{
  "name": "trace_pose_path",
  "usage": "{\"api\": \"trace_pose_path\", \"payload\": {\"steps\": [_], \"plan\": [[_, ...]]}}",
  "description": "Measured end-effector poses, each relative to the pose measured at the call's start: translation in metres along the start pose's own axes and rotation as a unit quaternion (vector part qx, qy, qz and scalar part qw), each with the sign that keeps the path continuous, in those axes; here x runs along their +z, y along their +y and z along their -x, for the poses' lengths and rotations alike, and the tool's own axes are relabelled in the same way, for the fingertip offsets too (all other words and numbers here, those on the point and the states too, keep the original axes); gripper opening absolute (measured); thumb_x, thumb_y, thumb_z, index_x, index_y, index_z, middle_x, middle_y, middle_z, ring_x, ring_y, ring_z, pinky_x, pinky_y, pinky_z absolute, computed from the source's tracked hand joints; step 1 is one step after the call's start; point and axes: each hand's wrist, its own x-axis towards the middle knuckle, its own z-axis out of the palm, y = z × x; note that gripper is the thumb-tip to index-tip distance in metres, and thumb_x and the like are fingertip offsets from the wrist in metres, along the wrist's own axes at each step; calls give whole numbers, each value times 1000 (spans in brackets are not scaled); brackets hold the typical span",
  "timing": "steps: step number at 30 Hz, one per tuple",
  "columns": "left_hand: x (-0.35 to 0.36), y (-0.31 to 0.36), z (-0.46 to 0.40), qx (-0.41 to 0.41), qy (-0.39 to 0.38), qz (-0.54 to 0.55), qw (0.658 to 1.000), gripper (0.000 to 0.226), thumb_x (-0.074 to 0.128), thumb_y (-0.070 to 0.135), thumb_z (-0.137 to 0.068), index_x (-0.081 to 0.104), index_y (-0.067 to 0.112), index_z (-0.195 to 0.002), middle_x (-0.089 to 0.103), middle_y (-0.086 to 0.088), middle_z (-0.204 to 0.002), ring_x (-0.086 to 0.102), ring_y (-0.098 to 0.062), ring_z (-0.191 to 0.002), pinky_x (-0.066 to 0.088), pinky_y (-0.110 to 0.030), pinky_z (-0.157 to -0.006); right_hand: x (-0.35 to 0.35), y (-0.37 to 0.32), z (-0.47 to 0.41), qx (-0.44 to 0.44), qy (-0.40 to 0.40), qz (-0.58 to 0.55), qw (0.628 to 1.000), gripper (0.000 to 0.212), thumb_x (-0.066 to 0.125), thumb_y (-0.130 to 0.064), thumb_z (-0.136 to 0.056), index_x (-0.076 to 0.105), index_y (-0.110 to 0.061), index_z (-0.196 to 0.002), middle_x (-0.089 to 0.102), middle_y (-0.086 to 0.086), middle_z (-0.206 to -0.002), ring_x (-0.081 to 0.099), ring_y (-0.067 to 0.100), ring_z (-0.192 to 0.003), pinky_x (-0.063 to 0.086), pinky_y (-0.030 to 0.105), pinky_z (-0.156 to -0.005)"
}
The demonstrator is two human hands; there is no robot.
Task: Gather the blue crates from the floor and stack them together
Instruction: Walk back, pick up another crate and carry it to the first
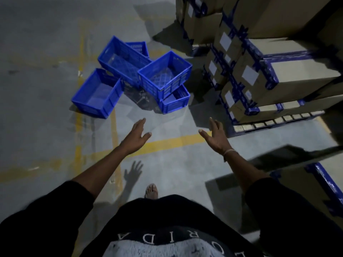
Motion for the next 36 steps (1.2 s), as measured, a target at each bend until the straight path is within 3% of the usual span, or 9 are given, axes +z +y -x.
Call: {"api": "trace_pose_path", "payload": {"steps": [5,8,12,16,20,25,33,36], "plan": [[-25,22,-109,-2,-28,-33,999,72,53,38,-103,13,28,-162,11,1,-169,33,-19,-149,38,-38,-114,-18,-14,-104,4,7,-30,1000,102,49,-84,-75,19,-30,-156,15,-3,-160,26,30,-147,31,53,-117],[-30,30,-171,-12,-33,-48,998,74,52,43,-103,12,27,-162,11,2,-169,31,-20,-150,36,-42,-117,-34,-14,-172,2,-4,-33,999,102,49,-86,-74,18,-33,-156,14,-7,-159,24,30,-147,31,55,-116],[-31,44,-256,-33,-9,-39,999,74,51,45,-103,10,26,-162,10,2,-169,25,-21,-153,34,-48,-119,-59,-8,-280,-19,-33,-15,999,102,49,-85,-74,17,-33,-156,13,-6,-160,24,32,-146,30,56,-116],[-26,71,-328,-64,25,-17,997,72,52,38,-104,12,24,-162,13,-2,-168,30,-23,-150,36,-46,-117,-88,-12,-384,-33,-56,-6,998,108,46,-89,-71,19,-29,-157,12,1,-162,22,32,-148,25,52,-119],[-25,99,-395,-82,37,-13,996,72,53,33,-104,12,21,-162,12,-3,-168,30,-23,-151,36,-44,-118,-114,-17,-476,-51,-89,29,994,92,55,-70,-85,22,-23,-157,14,7,-161,24,33,-147,25,45,-120],[-28,112,-466,-119,70,26,990,72,54,29,-104,12,20,-162,11,-4,-168,27,-23,-151,33,-41,-118,-134,-30,-578,-60,-120,57,989,87,57,-63,-89,21,-24,-157,14,6,-161,25,34,-146,27,43,-118],[-64,75,-587,-165,65,27,984,74,55,37,-103,13,24,-162,12,-2,-169,22,-24,-153,32,-49,-120,-113,-51,-738,-69,-157,83,982,86,59,-64,-88,23,-26,-156,18,7,-158,30,35,-142,30,45,-117],[-77,19,-647,-169,53,20,984,78,55,55,-97,15,34,-161,18,2,-168,22,-21,-154,35,-50,-117,-89,-50,-804,-56,-155,90,982,88,59,-67,-85,28,-24,-155,21,12,-157,31,36,-143,31,45,-117]]}}
